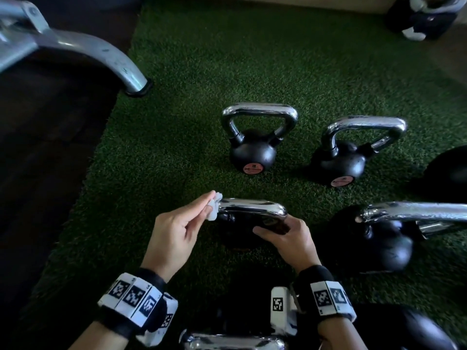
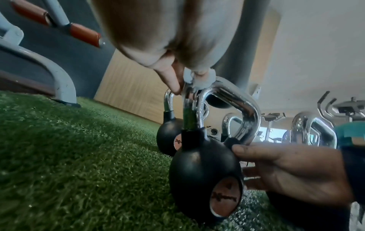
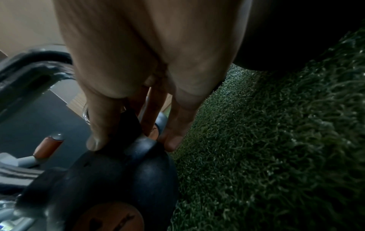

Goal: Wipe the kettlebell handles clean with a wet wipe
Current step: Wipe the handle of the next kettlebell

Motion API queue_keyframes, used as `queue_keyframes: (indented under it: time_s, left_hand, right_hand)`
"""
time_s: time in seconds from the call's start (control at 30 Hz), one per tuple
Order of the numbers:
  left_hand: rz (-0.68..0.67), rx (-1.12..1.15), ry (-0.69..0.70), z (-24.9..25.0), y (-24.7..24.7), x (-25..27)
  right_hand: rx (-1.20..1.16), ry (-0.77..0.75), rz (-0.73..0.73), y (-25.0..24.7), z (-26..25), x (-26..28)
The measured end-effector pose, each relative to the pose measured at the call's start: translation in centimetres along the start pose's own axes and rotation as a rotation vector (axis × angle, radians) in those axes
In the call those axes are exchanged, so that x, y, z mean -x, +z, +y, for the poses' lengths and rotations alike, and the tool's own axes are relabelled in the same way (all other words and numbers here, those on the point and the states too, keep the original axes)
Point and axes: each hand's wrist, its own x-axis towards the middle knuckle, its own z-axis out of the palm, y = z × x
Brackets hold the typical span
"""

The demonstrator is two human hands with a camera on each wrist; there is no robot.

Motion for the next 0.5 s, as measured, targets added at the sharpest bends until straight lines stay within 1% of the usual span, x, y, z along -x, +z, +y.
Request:
queue_keyframes:
  time_s: [0.03,0.07,0.17,0.3,0.4,0.43,0.5]
  left_hand:
    - [0.000,0.029,-0.023,-0.2,0.2,0.2]
    - [0.007,0.084,-0.075,-0.5,0.4,0.4]
    - [-0.020,0.299,-0.279,-1.8,0.7,1.0]
    - [-0.089,0.442,-0.415,-3.0,0.7,1.3]
    - [-0.079,0.435,-0.485,-3.2,1.7,1.8]
    - [-0.077,0.395,-0.487,-3.2,2.0,2.1]
    - [-0.073,0.247,-0.429,-3.1,2.5,2.6]
  right_hand:
    - [0.005,-0.005,0.001,0.0,0.2,0.0]
    - [0.011,-0.007,0.004,0.1,0.3,-0.1]
    - [0.018,-0.020,0.016,0.3,0.7,-0.2]
    - [0.002,-0.025,0.033,0.4,1.0,0.0]
    - [-0.018,-0.002,0.036,0.4,1.0,0.0]
    - [-0.024,0.005,0.032,0.3,1.0,0.0]
    - [-0.029,0.009,0.023,0.3,0.9,0.0]
